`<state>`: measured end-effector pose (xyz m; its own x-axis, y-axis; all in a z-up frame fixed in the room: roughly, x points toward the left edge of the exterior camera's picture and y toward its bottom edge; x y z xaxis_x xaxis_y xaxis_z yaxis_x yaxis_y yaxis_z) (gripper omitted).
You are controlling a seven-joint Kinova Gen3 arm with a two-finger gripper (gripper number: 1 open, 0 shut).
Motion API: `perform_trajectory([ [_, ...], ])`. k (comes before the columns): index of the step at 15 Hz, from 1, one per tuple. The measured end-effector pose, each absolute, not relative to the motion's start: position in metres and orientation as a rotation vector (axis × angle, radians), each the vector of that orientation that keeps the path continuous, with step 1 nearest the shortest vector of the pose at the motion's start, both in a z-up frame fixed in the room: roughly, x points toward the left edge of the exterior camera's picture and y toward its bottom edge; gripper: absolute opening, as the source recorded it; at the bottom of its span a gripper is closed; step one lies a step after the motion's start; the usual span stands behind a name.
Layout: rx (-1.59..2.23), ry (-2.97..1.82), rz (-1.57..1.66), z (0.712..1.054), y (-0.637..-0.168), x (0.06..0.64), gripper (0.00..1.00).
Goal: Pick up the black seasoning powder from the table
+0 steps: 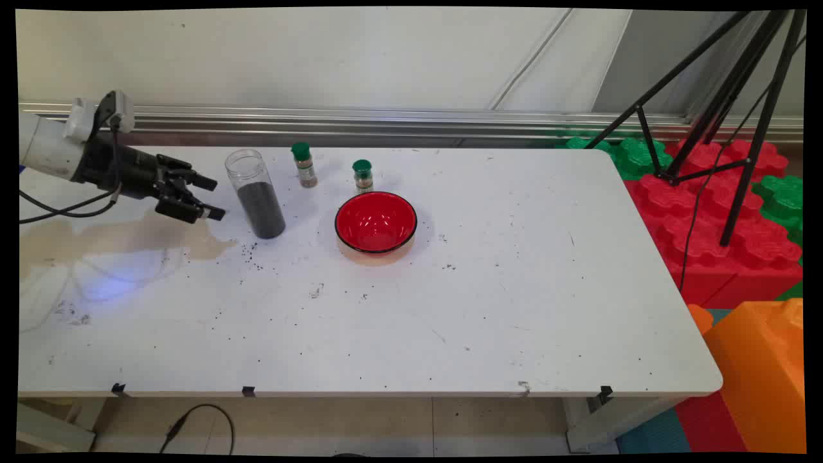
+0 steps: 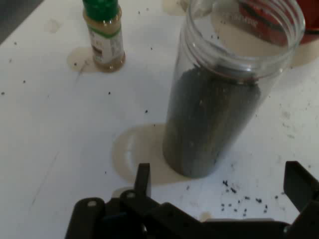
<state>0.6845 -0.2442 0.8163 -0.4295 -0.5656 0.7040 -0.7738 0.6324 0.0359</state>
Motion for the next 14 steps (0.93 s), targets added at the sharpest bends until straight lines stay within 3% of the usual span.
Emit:
perform_trajectory([
  [14,0.968,-2.008,0.450,0.796,-0.261,0.664,1.00],
])
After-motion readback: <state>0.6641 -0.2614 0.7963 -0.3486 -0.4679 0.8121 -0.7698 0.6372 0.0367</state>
